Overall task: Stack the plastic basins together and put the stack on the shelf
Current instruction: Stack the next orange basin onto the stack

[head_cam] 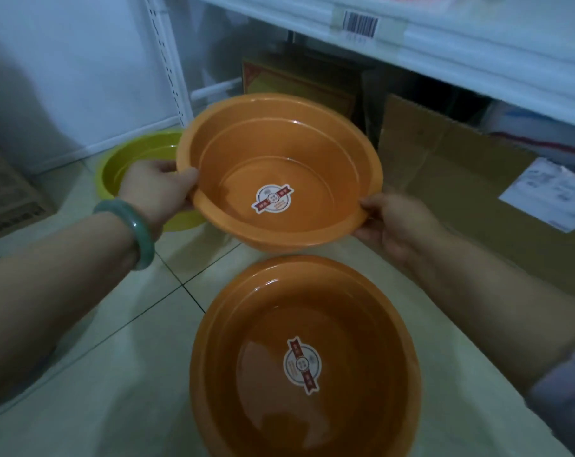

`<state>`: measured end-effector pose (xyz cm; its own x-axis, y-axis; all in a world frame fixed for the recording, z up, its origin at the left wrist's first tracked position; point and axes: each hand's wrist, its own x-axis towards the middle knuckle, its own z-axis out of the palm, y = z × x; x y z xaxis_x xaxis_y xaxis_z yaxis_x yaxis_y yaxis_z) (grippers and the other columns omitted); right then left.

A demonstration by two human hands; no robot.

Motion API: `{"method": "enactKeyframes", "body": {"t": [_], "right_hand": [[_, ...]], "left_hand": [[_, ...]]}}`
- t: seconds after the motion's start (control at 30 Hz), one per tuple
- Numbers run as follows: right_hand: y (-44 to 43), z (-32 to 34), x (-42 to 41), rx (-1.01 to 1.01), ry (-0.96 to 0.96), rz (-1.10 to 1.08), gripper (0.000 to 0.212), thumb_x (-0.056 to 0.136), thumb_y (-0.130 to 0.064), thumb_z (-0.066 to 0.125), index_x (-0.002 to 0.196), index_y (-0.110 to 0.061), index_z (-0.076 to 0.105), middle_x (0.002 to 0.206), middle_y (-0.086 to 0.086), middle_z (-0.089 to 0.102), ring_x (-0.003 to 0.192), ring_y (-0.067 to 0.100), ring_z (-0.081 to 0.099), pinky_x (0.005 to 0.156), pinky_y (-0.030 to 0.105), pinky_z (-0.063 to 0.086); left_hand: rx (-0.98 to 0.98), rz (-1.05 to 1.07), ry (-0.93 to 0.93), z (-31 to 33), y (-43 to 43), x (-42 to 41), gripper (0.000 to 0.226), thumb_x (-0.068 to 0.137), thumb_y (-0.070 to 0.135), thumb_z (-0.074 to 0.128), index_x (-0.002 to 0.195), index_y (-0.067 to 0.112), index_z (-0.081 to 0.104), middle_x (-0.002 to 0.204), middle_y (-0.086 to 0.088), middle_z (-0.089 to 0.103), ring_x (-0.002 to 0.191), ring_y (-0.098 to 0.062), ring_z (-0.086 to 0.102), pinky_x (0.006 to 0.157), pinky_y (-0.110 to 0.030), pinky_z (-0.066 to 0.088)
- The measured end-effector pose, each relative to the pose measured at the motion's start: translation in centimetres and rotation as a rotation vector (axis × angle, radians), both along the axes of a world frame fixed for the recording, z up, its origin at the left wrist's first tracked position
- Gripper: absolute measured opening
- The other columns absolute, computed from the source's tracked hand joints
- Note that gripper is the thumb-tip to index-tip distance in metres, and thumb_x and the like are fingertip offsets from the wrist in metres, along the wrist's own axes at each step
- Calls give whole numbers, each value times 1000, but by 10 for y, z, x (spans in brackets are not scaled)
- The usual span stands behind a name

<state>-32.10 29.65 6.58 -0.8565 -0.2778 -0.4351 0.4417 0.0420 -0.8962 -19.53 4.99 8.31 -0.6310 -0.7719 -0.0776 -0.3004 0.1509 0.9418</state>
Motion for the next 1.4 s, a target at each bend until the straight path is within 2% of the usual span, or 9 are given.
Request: {"method": "enactKeyframes", "body": {"t": [0.23,0.4,0.53,0.67,0.87,1.0,1.13,1.27,1.4], "right_hand": [[36,42,33,57,117,99,41,92,-11,54,133,-6,49,95,11,68,71,18,69,47,23,54],[69,56,58,271,173,180,43,90,-17,60,133,-14,53,84,7,72,54,9,70,47,23,54],[97,50,91,469,187,225,49,87,-18,64,134,-20,52,89,7,74,58,11,72,51,26,56],[112,32,114,544,117,233,44,87,-13,63,129,-23,54,91,9,75,79,26,73,76,43,59],[111,13,123,608,58,208,44,87,-15,63,129,-20,51,93,8,71,74,23,71,58,33,56],[107,0,127,682,106,227,39,88,-21,62,125,-19,53,91,4,70,73,19,68,55,28,51],[106,-15,132,863,248,295,38,86,-22,61,124,-19,59,92,-3,63,81,17,62,67,29,47],[108,-31,132,925,276,332,27,84,-18,58,109,-16,68,89,3,71,79,20,67,72,36,57],[108,-40,132,872,216,340,41,87,-16,57,127,-22,58,92,-4,60,87,21,62,77,35,53]], "left_hand": [[92,-94,-37,32,29,59,16,85,13,57,99,10,63,82,-12,71,69,-21,70,51,-18,55],[118,-154,-54,45,53,103,14,84,9,58,93,18,63,57,-3,72,51,-10,68,47,-15,53],[107,-184,-147,38,71,130,24,84,6,59,105,19,57,75,-9,75,54,-13,67,45,-13,51],[-2,-255,-361,18,75,141,26,76,27,70,99,20,58,72,-1,75,62,-14,71,52,-21,52],[-246,-372,-571,-9,80,148,24,81,37,62,101,27,54,82,4,70,72,-15,70,77,-40,57],[-348,-425,-653,-23,80,150,31,85,39,55,111,24,61,92,3,71,82,-14,66,79,-34,53],[-386,-434,-675,-41,84,149,34,86,37,54,118,24,58,97,6,68,83,-11,61,73,-23,46],[-402,-437,-677,-55,91,144,40,87,30,54,126,21,51,108,-1,68,82,-12,57,74,-22,44],[-387,-465,-674,-69,91,141,46,85,29,56,129,22,46,105,-2,67,84,-15,60,70,-22,46]]}}
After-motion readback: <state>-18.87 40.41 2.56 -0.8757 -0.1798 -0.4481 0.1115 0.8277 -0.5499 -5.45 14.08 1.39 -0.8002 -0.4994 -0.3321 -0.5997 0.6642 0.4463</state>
